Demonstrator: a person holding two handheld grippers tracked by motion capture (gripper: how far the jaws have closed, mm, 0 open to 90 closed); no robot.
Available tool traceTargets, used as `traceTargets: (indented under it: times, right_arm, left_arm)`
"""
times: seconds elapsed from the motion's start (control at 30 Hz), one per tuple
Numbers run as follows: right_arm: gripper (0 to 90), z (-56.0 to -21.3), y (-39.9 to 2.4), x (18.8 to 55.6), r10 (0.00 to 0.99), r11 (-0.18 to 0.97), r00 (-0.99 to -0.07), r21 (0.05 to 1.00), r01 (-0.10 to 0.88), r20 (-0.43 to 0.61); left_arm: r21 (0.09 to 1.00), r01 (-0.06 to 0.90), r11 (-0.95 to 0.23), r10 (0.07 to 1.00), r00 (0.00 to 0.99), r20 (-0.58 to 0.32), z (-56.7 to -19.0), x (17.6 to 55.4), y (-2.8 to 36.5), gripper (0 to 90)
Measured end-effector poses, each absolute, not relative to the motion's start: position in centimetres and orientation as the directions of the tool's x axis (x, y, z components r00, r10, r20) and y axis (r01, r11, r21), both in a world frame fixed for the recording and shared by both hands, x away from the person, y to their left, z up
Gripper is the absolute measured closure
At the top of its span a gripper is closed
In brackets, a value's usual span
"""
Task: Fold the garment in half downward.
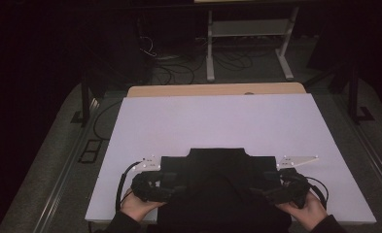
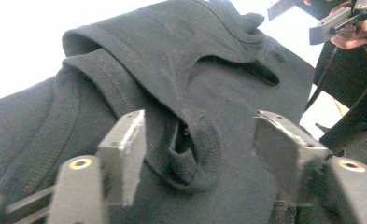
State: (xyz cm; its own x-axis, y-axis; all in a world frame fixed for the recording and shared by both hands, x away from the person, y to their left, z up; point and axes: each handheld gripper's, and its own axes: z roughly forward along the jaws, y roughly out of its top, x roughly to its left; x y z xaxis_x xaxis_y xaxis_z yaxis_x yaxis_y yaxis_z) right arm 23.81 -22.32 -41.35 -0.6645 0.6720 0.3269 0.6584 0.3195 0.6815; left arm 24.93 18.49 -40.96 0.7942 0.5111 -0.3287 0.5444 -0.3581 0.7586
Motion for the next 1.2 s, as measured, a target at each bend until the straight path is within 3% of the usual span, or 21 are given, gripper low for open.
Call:
traceTargets:
  times: [0.07,0.3,1.2]
  right_arm:
    - [0.2,-41.4,-22.4,24.0,0.683,0.327,-0.663,0.683,0.653,0.307]
    - [0.0,-40.8,-22.9,25.0,0.697,0.313,-0.656,0.701,0.641,0.289]
    - [0.0,-40.3,-26.1,29.1,0.708,0.310,-0.656,0.719,0.622,0.263]
  left_arm:
    - [0.765,0.548,-0.339,0.474,0.802,-0.364,-40.9,25.1,18.3,23.5]
    - [0.762,0.530,-0.372,0.471,0.815,-0.338,-40.6,25.9,17.8,1.2]
    - [0.818,0.517,-0.253,0.559,0.768,-0.313,-39.5,29.9,21.8,0.0]
